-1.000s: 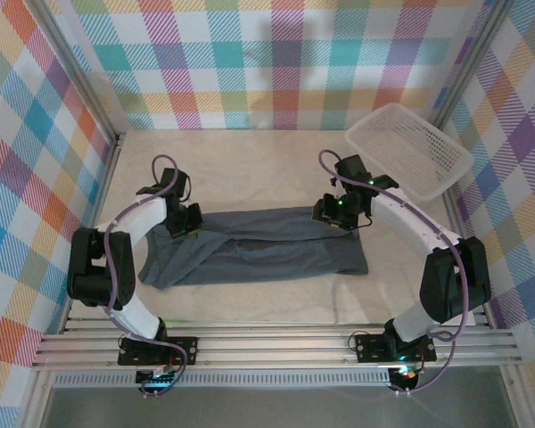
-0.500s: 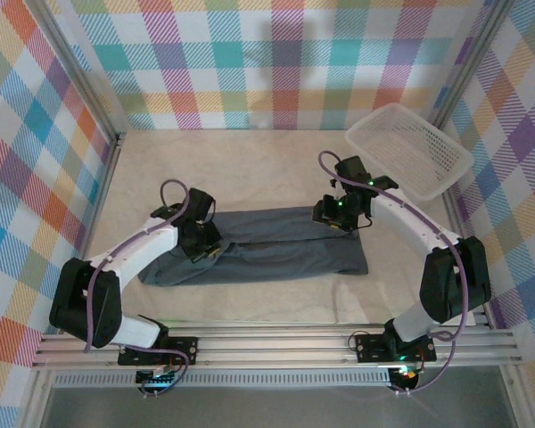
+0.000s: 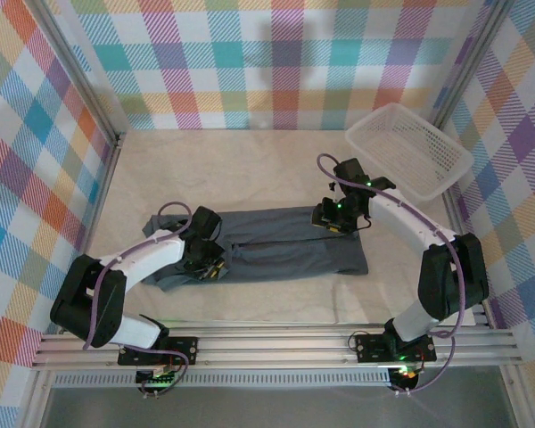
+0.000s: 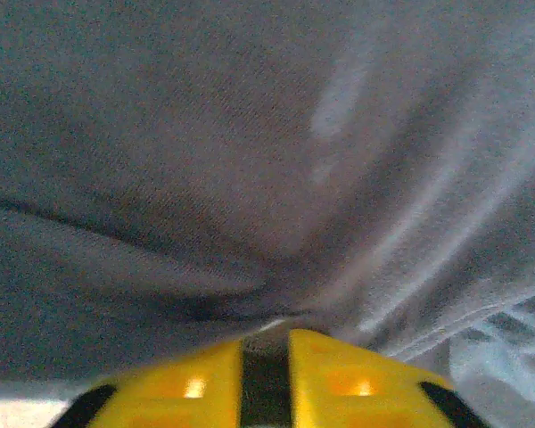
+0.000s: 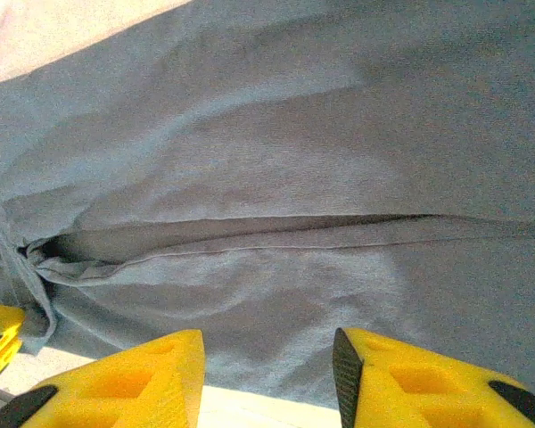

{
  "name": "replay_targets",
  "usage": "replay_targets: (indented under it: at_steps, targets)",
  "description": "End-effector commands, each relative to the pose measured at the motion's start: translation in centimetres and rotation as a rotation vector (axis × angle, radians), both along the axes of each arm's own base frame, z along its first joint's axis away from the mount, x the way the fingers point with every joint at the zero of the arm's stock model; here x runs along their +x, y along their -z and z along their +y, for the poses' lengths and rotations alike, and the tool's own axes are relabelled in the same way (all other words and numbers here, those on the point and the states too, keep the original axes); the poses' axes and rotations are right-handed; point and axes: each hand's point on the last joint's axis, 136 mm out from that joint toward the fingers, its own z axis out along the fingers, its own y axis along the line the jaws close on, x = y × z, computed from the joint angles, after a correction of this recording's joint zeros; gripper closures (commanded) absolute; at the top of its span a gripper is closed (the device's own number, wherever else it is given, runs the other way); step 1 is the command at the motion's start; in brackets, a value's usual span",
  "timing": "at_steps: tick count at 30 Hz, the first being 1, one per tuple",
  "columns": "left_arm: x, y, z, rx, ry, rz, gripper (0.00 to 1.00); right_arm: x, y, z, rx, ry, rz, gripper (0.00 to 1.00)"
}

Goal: Fold and stack the t-shirts

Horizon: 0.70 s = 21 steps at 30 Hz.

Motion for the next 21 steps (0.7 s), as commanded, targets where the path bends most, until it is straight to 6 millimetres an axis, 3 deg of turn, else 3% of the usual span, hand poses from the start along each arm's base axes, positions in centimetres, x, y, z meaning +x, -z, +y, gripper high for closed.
replay_targets:
  at_steps: [1,7,13,16,18,21]
  targets:
    - [-0.7,0.0,-1.3,-0.078,-0.045,0.013,0.72,-0.9,0.5,0.1,0.003,-0.010,0.025,0.56]
    - [-1.6,-0.2,-2.4,-0.178,-0.086,0.043,0.67,-0.8,0.7,0.2,0.006,-0.013,0.029,0.56]
    - [-1.9,-2.5,-2.7,-0.234,-0.105,0.025,0.68,-0.8,1.4,0.5,0.010,-0.015,0.050,0.57]
    - [-2.7,-3.7,-1.1,-0.160,-0.094,0.022,0.70,-0.7,1.4,0.5,0.005,-0.013,0.042,0.58]
    - [-2.3,-4.6,0.6,-0.095,-0.097,-0.022,0.71,-0.6,1.4,0.5,0.002,-0.012,0.038,0.59]
    - [-0.8,-4.4,2.0,-0.093,-0.135,-0.080,0.69,-0.8,1.1,1.1,0.014,-0.018,0.030,0.59]
